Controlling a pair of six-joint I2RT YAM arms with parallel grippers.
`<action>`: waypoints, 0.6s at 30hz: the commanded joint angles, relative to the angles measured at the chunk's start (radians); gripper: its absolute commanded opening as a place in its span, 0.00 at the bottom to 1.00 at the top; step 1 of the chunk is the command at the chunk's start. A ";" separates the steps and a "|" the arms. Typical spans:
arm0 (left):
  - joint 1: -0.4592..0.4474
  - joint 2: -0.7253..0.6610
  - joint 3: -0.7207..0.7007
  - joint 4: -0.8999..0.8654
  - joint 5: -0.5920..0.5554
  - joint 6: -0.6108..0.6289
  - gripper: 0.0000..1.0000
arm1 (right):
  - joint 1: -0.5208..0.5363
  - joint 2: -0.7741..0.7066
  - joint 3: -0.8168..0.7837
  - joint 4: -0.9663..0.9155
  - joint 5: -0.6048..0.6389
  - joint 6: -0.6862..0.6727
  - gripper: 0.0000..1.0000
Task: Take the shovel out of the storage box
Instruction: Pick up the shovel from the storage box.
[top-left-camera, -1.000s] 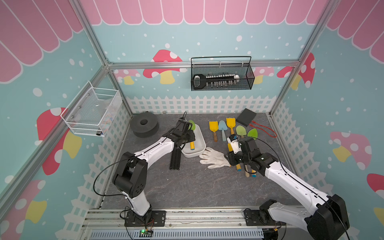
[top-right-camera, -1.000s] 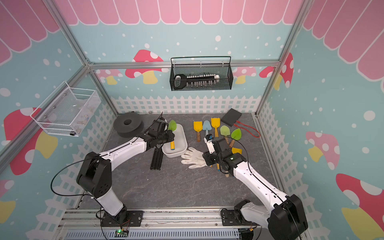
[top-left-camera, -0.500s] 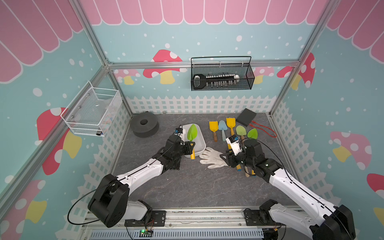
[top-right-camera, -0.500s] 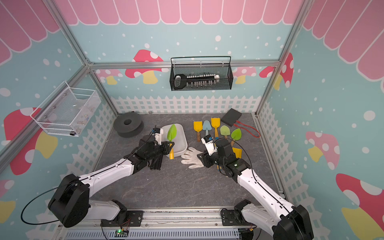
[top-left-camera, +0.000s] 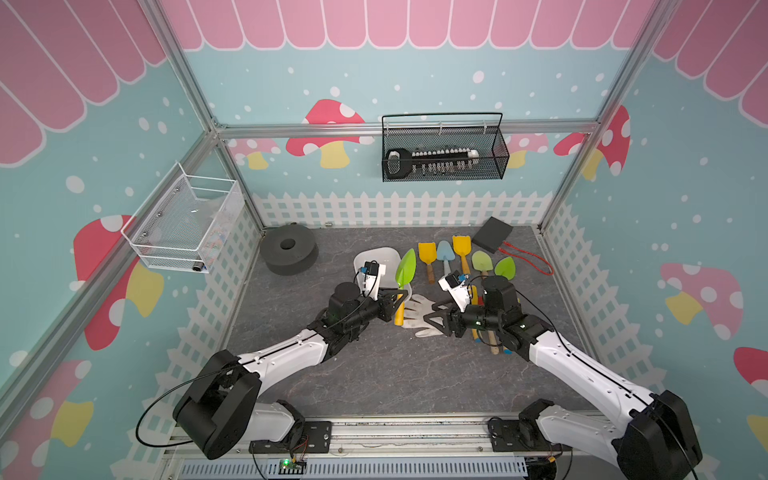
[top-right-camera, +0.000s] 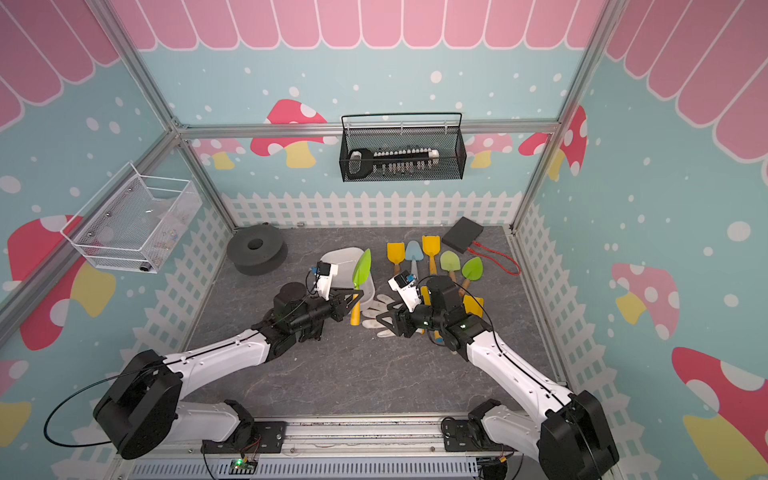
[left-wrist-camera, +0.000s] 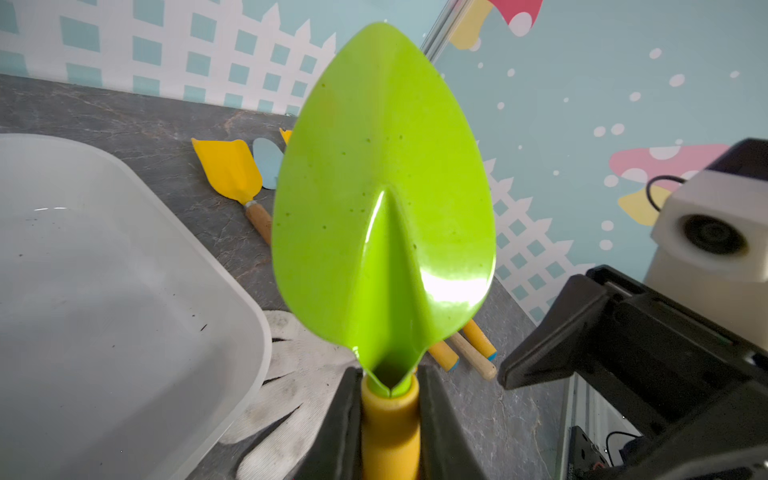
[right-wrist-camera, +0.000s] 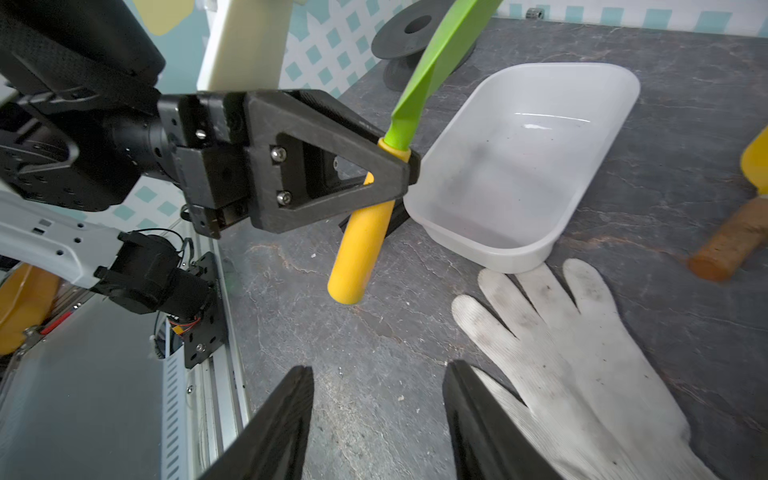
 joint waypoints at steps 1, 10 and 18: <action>-0.010 -0.010 -0.013 0.111 0.046 -0.002 0.00 | 0.007 0.021 -0.022 0.083 -0.095 0.036 0.55; -0.057 -0.029 -0.042 0.209 0.094 0.023 0.00 | 0.016 0.060 -0.065 0.228 -0.145 0.076 0.52; -0.093 -0.025 -0.051 0.287 0.133 0.024 0.00 | 0.027 0.080 -0.107 0.362 -0.168 0.097 0.51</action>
